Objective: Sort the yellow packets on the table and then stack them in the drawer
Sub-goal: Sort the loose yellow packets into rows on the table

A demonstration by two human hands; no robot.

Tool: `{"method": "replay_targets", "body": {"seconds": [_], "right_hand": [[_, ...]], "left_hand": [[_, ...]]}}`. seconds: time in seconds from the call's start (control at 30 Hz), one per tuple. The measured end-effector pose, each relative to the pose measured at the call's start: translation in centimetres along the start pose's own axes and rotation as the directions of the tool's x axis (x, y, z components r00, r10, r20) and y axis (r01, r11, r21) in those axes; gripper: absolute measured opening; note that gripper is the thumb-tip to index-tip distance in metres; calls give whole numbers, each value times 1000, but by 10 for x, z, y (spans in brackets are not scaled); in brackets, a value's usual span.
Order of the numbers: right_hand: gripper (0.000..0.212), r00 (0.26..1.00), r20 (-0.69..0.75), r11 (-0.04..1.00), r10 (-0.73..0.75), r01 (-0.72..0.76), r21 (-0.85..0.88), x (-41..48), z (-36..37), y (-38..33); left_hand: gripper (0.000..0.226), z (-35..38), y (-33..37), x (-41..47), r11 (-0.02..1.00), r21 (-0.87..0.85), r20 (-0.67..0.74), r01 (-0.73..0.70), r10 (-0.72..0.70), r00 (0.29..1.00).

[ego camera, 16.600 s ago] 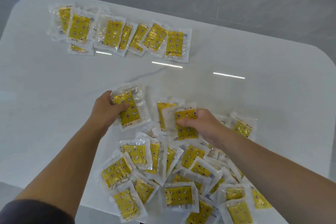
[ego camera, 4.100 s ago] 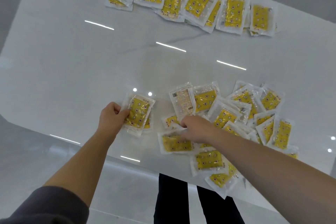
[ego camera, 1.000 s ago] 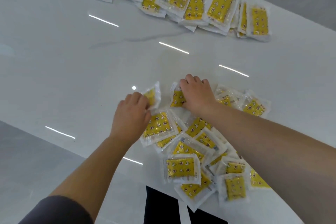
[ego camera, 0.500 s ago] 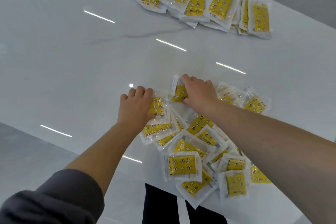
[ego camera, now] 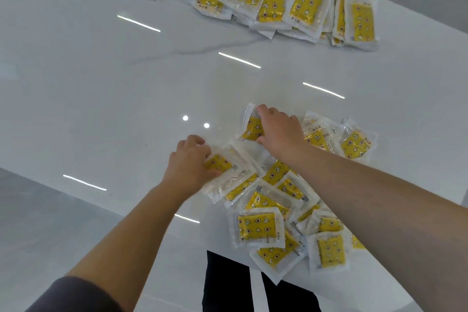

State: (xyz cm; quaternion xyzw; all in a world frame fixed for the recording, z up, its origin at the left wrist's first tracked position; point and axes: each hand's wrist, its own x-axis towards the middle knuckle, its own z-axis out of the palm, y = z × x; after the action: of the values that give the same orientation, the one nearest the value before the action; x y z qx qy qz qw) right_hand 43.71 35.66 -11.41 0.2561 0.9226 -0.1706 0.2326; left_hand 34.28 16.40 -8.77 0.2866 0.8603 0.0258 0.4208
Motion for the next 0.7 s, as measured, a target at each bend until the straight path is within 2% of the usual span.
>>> {"method": "replay_targets", "body": {"seconds": [0.13,0.27,0.4,0.47,0.53,0.63,0.7], "right_hand": [[57,1000,-2,1000,-18,18,-4,2,2,2],[56,1000,9,1000,-16,16,15,2,2,5],[56,1000,21,999,-17,16,31,1,1,3],[55,999,31,999,-19,18,39,0,0,4],[51,998,57,997,-12,8,73,1,-2,4],[39,991,123,950,45,-81,301,-1,-10,6],[29,991,113,892,66,-110,439,-3,-19,5]], "left_hand": [[29,36,17,-9,980,188,-82,-61,78,994],[22,46,27,-2,991,125,-100,-53,66,993],[27,40,22,5,982,178,-100,-62,81,992],[27,35,22,10,993,107,-80,-48,56,995],[22,28,21,13,999,-38,-52,-23,21,998],[13,17,11,15,990,-141,-64,19,-28,998],[20,5,-2,13,984,-159,-104,86,-103,989]]}}
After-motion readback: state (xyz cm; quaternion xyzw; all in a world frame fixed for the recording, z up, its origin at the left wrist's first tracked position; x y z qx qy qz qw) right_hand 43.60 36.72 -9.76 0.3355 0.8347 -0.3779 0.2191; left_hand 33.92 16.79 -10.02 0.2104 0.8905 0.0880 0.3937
